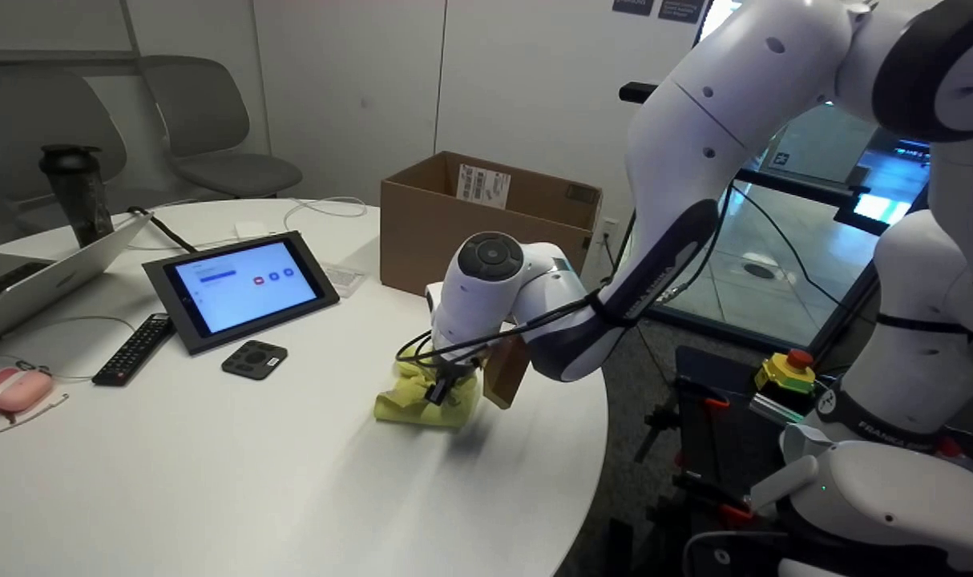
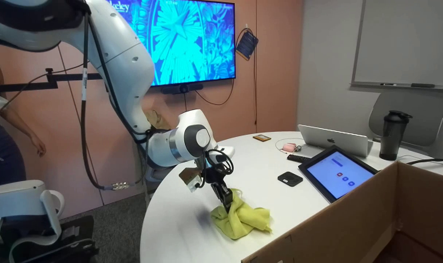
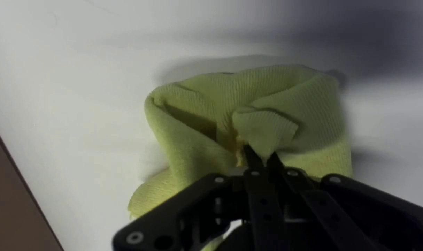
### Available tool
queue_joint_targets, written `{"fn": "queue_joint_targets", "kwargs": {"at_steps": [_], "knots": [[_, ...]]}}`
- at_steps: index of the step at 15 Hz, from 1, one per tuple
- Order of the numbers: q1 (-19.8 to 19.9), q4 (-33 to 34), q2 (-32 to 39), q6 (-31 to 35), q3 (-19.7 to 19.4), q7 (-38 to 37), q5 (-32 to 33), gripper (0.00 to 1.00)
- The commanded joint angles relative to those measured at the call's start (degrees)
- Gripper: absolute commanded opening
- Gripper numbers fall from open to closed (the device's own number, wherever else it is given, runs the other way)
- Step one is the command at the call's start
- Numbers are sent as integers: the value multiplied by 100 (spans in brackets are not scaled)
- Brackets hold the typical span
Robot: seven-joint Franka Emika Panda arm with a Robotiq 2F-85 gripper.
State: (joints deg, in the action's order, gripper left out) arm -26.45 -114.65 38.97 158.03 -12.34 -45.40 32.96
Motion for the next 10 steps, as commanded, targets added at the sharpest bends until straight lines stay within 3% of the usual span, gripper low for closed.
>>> {"fn": "queue_joint_targets", "kwargs": {"at_steps": [1,4,5,7,10], "knots": [[321,675,530,-427,256,510,-656,3],[348,823,584,-524,209,707,-947,7],[337,799,524,-545,189,761,-991,32],[358,718,418,-511,191,889,-1030,35],[406,471,179,-416,221,1139,-1086,57]]}}
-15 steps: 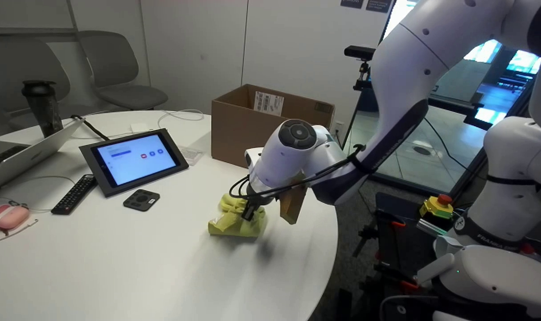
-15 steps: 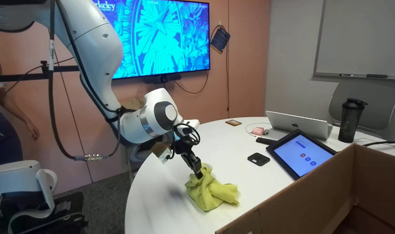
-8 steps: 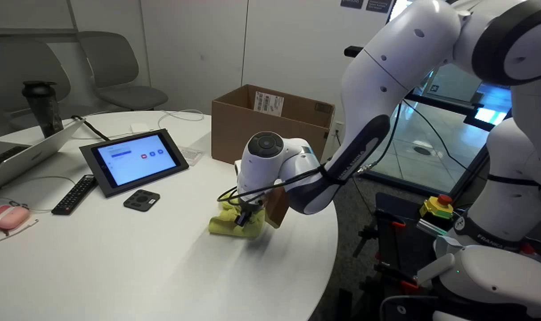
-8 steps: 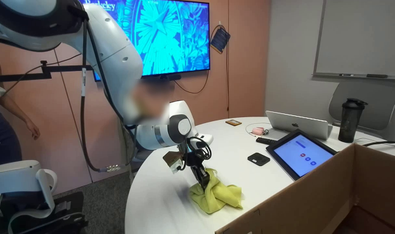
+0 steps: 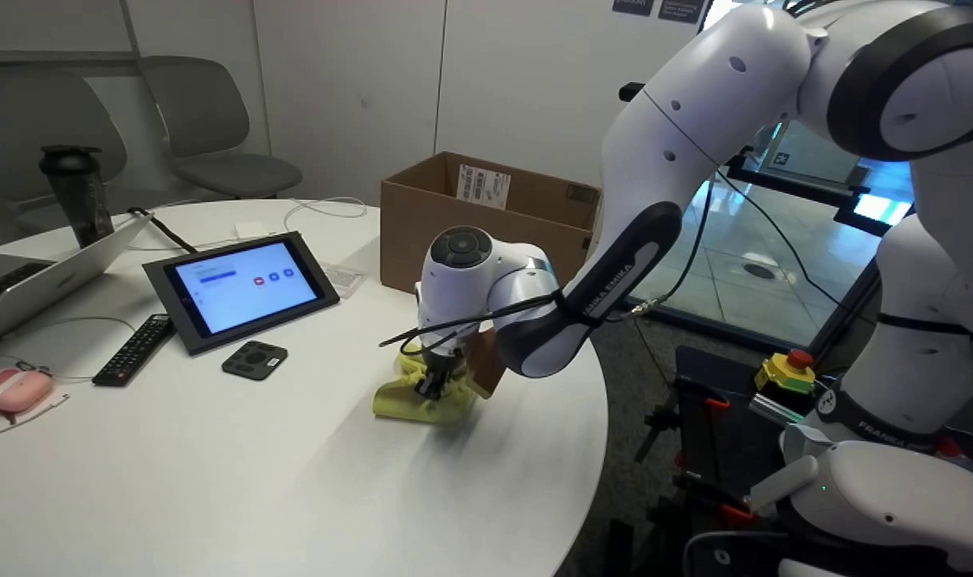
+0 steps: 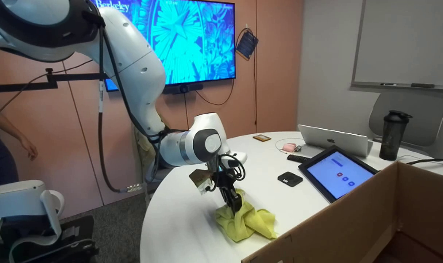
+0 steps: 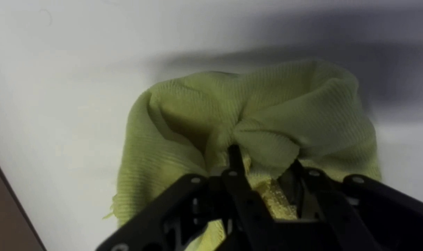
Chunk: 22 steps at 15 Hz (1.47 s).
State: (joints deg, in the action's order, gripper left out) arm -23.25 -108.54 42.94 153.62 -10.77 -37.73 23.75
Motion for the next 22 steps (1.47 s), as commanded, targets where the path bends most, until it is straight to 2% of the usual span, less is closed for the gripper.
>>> {"fn": "queue_joint_targets", "kwargs": {"at_steps": [1,4,6,9,11,14,18,22], "knots": [[66,-197,-292,20,34,400,-165,63],[10,-412,-559,129,-65,429,-81,88],[-9,-531,-739,162,-108,425,-45,100],[-15,-711,-988,215,-151,403,10,100],[133,-884,-1172,277,4,656,-53,100],[542,-1187,-1380,558,437,1817,-157,100],[1108,-1279,-1325,676,980,3262,-282,100],[1536,-1167,-1117,597,1277,4626,-148,100]]}}
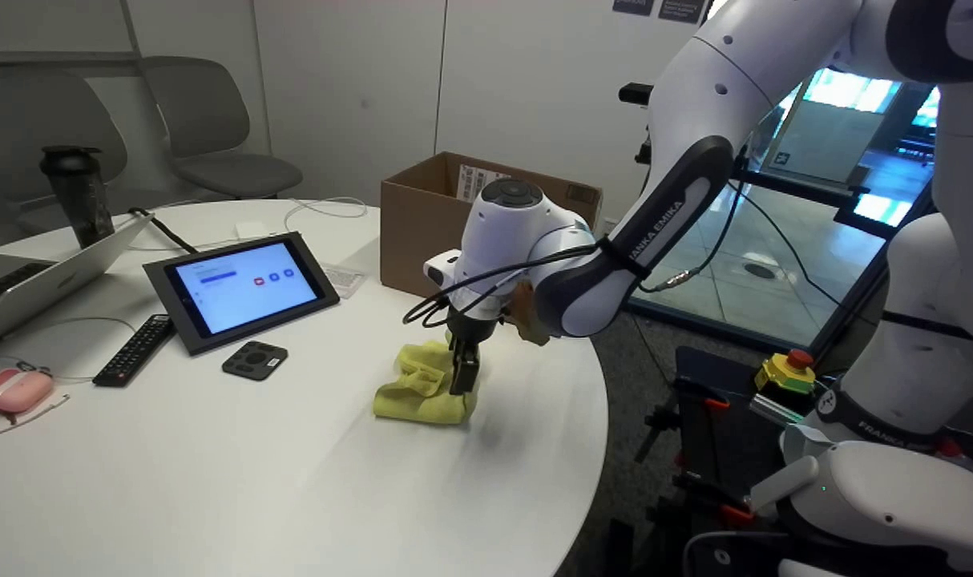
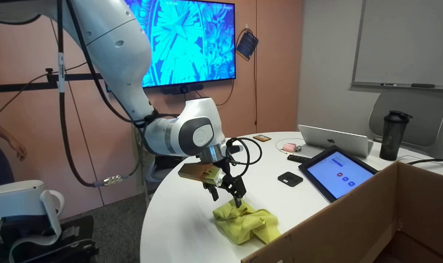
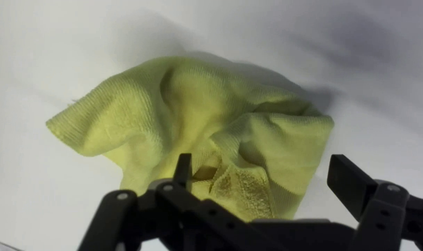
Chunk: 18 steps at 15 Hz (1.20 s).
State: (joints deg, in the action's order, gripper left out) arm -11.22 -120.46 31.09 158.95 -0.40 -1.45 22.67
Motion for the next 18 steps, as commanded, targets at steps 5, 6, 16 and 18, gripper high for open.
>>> {"fn": "queue_joint_targets", "kwargs": {"at_steps": [5,6,16,18], "knots": [[638,453,560,-3,275,2411,207,100],[702,543,661,31,304,2614,214,100],[1139,1409,1633,-144,860,3923,43,100],[1109,1494,1756,-222,820,4007,58,100]]}}
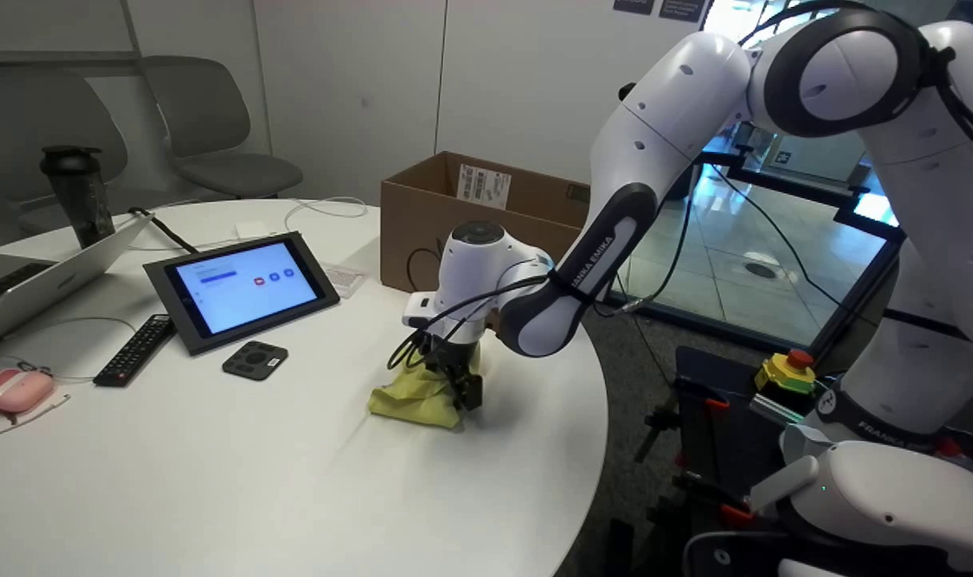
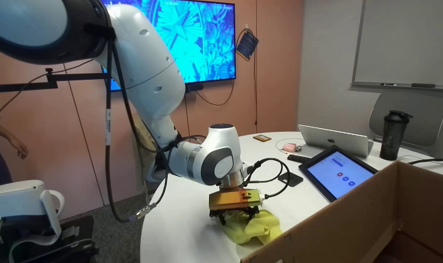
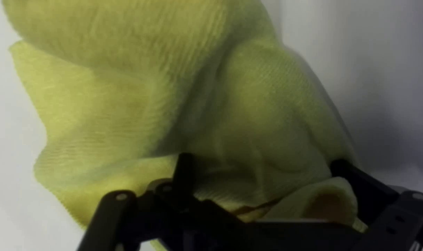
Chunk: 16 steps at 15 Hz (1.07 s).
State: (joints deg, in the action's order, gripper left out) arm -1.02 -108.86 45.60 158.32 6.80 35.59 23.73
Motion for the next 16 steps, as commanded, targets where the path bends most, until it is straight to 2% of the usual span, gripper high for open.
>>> {"fn": "queue_joint_targets", "kwargs": {"at_steps": [1,3,4,5,7,8,12,16], "knots": [[82,371,345,-171,82,327,-52,100],[49,408,371,-172,29,292,-60,100],[53,410,371,-169,30,280,-71,96],[49,418,370,-186,27,231,-99,74],[14,418,337,-216,-16,151,-113,70],[3,407,304,-204,-35,107,-123,64],[-22,317,141,-153,-83,-49,-145,32],[-44,149,-110,-101,-132,-367,-163,4]]}}
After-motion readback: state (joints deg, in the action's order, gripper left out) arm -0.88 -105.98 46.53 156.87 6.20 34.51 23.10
